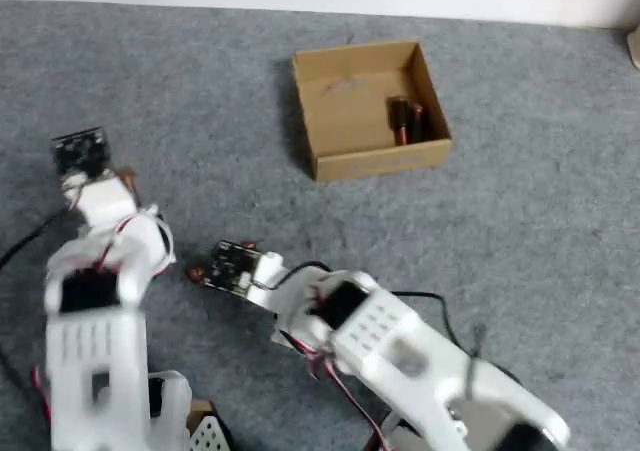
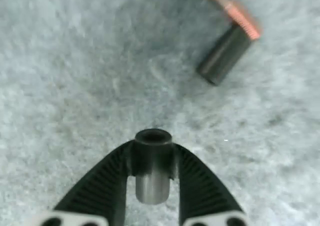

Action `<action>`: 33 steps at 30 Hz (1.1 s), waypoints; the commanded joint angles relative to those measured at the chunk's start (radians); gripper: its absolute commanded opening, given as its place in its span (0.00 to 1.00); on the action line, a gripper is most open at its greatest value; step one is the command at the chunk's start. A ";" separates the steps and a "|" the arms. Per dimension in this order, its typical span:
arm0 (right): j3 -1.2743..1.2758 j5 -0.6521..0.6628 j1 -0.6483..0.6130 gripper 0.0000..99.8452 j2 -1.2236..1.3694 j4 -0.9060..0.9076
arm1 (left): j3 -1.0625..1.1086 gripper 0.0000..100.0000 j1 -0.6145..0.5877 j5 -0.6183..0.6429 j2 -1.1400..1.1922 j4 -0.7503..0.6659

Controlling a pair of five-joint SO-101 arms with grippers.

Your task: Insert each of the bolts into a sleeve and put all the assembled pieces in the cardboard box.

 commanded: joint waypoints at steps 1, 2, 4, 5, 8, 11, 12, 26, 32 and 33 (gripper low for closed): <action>0.050 -0.037 0.018 0.01 -0.271 -0.018 | 0.021 0.00 0.005 -0.040 -0.348 -0.017; 0.064 -0.044 0.024 0.01 -0.334 -0.018 | 0.025 0.00 0.015 -0.044 -0.387 -0.017; 0.088 -0.069 0.038 0.01 -0.456 -0.016 | 0.016 0.00 0.038 -0.044 -0.432 0.005; 0.101 -0.098 0.039 0.01 -0.524 -0.015 | -0.007 0.00 0.059 -0.041 -0.438 0.021; 0.140 -0.180 0.039 0.01 -0.725 -0.016 | -0.093 0.00 0.127 0.003 -0.440 0.060; 0.194 -0.189 0.045 0.01 -0.905 -0.019 | -0.173 0.00 0.194 0.103 -0.449 0.057; 0.213 -0.189 0.045 0.01 -0.955 -0.019 | -0.200 0.00 0.228 0.133 -0.449 0.055; 0.312 -0.276 0.160 0.01 -1.210 -0.018 | -0.239 0.00 0.728 0.195 -0.625 0.032; 0.312 -0.278 0.156 0.01 -1.211 -0.015 | 0.036 0.00 0.894 0.141 -0.754 -0.071; 0.312 -0.278 0.156 0.01 -1.211 -0.012 | 0.074 0.00 0.915 0.114 -0.762 -0.095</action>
